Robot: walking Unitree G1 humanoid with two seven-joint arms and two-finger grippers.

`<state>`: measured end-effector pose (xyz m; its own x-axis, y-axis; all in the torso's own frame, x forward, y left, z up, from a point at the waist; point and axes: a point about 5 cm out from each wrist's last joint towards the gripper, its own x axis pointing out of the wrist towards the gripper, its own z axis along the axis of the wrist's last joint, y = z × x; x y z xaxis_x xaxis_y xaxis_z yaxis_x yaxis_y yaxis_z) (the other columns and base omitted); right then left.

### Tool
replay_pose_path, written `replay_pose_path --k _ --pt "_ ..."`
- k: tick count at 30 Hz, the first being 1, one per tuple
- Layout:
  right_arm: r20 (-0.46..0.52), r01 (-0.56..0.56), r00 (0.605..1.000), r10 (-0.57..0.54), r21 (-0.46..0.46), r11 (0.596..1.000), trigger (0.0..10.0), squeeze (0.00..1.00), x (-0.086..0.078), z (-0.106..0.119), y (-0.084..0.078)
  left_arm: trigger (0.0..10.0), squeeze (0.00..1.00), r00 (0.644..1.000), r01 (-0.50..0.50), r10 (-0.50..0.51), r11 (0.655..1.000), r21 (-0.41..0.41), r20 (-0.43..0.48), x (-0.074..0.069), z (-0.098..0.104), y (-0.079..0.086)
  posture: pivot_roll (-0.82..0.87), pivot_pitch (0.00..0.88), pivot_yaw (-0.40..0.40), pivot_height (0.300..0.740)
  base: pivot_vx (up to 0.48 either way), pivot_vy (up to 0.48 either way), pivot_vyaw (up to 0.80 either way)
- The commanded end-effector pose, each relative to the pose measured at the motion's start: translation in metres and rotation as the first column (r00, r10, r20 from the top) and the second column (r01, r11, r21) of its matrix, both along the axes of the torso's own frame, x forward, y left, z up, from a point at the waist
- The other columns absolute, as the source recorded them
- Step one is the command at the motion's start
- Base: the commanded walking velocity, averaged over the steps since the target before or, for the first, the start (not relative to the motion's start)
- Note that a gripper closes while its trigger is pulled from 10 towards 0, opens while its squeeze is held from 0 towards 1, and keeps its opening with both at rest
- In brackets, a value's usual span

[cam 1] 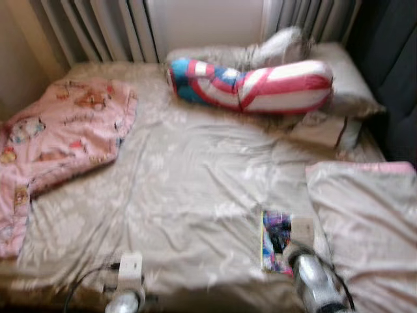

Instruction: Clean up the room

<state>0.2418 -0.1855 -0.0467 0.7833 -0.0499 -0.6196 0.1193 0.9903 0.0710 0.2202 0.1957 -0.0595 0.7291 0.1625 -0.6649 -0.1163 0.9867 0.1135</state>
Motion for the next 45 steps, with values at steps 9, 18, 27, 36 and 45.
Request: replay_pose_path --k 9,18,27,36,45 --pt "-0.174 0.006 0.985 -0.006 0.001 1.0 10.0 0.0 -0.039 -0.026 0.001 10.0 0.0 0.997 0.005 -0.007 1.0 -0.02 -0.082 -0.015 -0.011 -0.004 -0.07 0.0 0.004 0.74 0.0 0.0 0.0" --pt "-0.207 -0.074 0.976 0.066 -0.035 0.997 10.0 0.0 -0.048 -0.032 0.007 10.0 0.0 0.991 0.017 -0.018 1.0 -0.014 -0.13 -0.028 -0.018 -0.004 -0.07 0.0 0.012 0.74 0.0 0.0 0.27" --pt "-0.194 -0.042 0.98 0.041 -0.001 0.999 10.0 0.0 -0.048 -0.032 0.009 10.0 0.0 0.989 0.014 -0.016 1.0 -0.015 -0.148 -0.032 -0.02 -0.003 -0.07 0.007 0.012 0.74 0.0 0.158 0.23" --pt "-0.194 -0.074 0.979 0.067 -0.028 0.997 10.0 0.0 -0.046 -0.031 0.01 10.0 0.0 0.989 0.016 -0.018 1.0 -0.013 -0.147 -0.03 -0.019 -0.003 -0.07 0.029 0.019 0.74 0.0 0.365 0.36" --pt "-0.195 -0.052 0.979 0.05 -0.003 0.999 10.0 0.0 -0.048 -0.032 0.011 10.0 0.0 0.989 0.016 -0.017 1.0 -0.014 -0.146 -0.029 -0.019 -0.002 -0.07 0.051 0.021 0.74 0.0 0.372 0.09"
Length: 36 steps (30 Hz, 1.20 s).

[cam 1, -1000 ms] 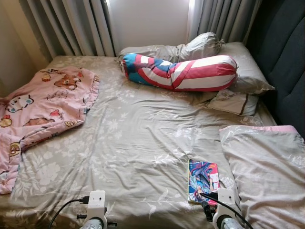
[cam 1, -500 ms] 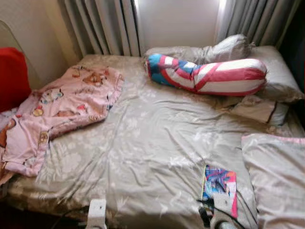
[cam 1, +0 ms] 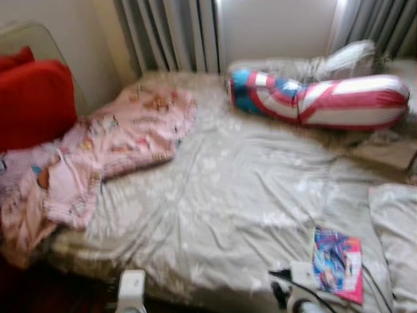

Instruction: Clean up the room

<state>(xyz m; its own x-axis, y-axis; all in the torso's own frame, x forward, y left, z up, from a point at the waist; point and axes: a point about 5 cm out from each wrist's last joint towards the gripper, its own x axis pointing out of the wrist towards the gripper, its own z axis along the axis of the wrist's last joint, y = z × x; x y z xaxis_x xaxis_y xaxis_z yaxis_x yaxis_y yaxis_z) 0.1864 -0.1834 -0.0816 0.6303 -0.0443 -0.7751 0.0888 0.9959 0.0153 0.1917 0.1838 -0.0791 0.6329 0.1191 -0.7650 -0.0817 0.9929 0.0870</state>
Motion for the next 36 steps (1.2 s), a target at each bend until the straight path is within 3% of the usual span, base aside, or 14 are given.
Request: replay_pose_path --k 1,12,25,36 --pt "0.026 -0.01 1.0 0.009 0.029 1.0 10.0 0.0 0.008 0.003 0.01 10.0 0.0 1.0 -0.002 0.002 1.0 0.028 -0.007 0.0 0.001 0.01 -0.07 0.052 0.021 0.74 0.0 0.375 0.0" --pt "0.008 -0.031 0.999 0.031 0.02 0.999 10.0 0.0 0.005 0.001 0.011 10.0 0.0 1.0 -0.006 0.006 1.0 0.028 -0.005 0.001 0.002 0.01 -0.07 0.066 0.021 0.74 0.0 0.375 0.0" --pt "0.002 -0.054 0.999 0.054 0.028 0.998 10.0 0.0 0.008 0.001 0.029 10.0 0.0 1.0 -0.012 0.012 1.0 0.028 -0.003 0.001 0.002 0.012 -0.07 0.08 0.021 0.74 0.0 0.374 0.0" --pt "-0.003 -0.065 0.998 0.065 0.021 0.998 10.0 0.0 0.008 0.001 0.025 10.0 0.0 1.0 -0.014 0.014 1.0 0.028 -0.001 0.001 0.002 0.012 -0.06 0.086 0.022 0.74 0.0 0.373 0.0"
